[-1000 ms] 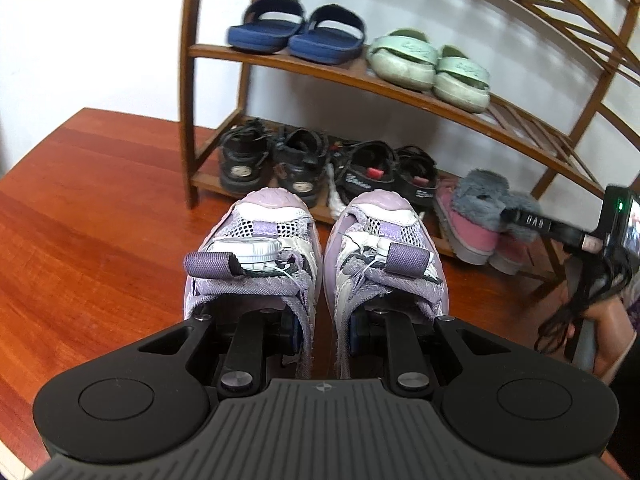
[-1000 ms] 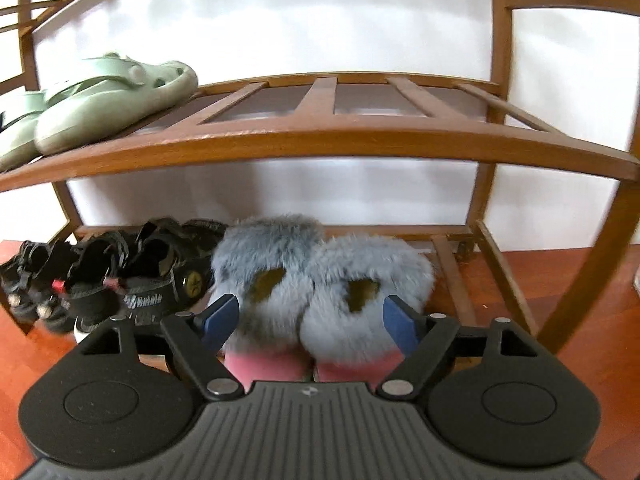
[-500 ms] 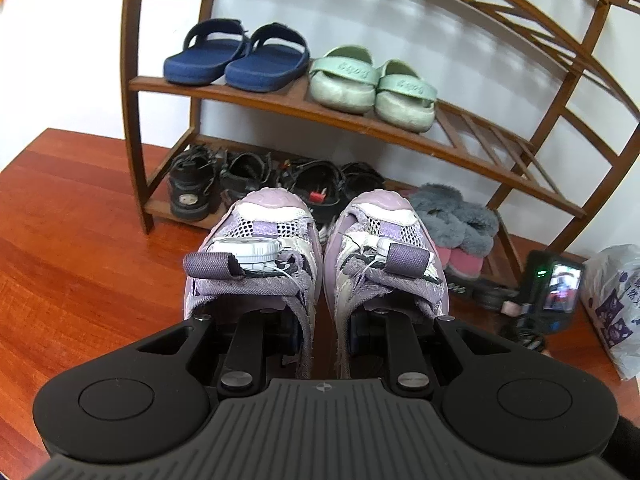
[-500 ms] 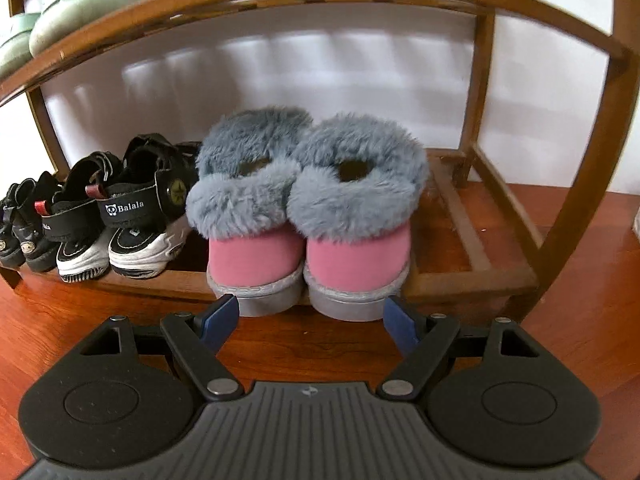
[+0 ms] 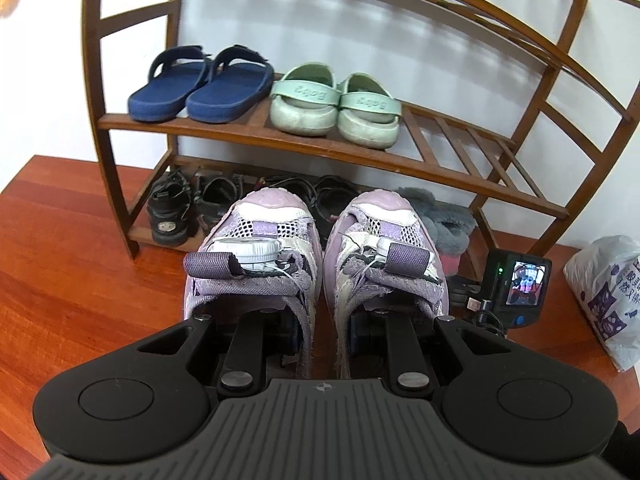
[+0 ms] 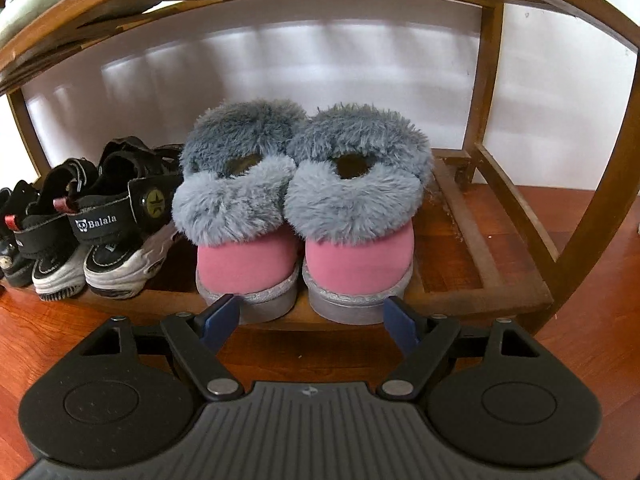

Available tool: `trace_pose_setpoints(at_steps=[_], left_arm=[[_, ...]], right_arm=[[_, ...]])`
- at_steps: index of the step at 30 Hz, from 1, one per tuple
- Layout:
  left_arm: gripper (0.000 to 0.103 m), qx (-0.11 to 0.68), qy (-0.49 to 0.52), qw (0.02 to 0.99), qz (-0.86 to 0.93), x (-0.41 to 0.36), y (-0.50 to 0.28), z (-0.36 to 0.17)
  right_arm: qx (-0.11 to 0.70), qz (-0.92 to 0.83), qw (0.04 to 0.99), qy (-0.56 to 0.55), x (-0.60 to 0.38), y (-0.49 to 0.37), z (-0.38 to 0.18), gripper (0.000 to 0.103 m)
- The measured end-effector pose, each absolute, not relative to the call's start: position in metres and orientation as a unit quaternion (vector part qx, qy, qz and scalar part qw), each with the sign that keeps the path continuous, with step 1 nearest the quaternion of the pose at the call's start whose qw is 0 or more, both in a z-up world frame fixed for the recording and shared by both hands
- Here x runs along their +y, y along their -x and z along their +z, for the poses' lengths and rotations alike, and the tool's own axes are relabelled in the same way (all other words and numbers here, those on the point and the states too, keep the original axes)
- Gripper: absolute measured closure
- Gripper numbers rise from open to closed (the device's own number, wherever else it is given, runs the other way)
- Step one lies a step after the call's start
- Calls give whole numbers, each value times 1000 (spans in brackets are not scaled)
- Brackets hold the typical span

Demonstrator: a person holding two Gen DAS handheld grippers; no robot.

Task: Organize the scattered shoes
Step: 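Lower the lavender sneakers onto the upper shelf beside the mint clogs with the left tool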

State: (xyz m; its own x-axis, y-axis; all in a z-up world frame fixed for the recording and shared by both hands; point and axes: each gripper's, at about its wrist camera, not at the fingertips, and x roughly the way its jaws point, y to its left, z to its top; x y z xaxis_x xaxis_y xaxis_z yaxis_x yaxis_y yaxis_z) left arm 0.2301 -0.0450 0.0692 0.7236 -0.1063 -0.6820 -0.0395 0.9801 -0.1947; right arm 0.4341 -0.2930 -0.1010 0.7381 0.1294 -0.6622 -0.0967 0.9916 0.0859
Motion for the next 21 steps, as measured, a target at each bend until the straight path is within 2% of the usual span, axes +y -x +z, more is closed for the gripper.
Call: trace_pose_setpoints(at_steps=[21], left_arm=[[80, 339, 97, 930, -103, -121, -292, 101]], right_arm=[[372, 46, 921, -110, -384, -305, -67, 17]])
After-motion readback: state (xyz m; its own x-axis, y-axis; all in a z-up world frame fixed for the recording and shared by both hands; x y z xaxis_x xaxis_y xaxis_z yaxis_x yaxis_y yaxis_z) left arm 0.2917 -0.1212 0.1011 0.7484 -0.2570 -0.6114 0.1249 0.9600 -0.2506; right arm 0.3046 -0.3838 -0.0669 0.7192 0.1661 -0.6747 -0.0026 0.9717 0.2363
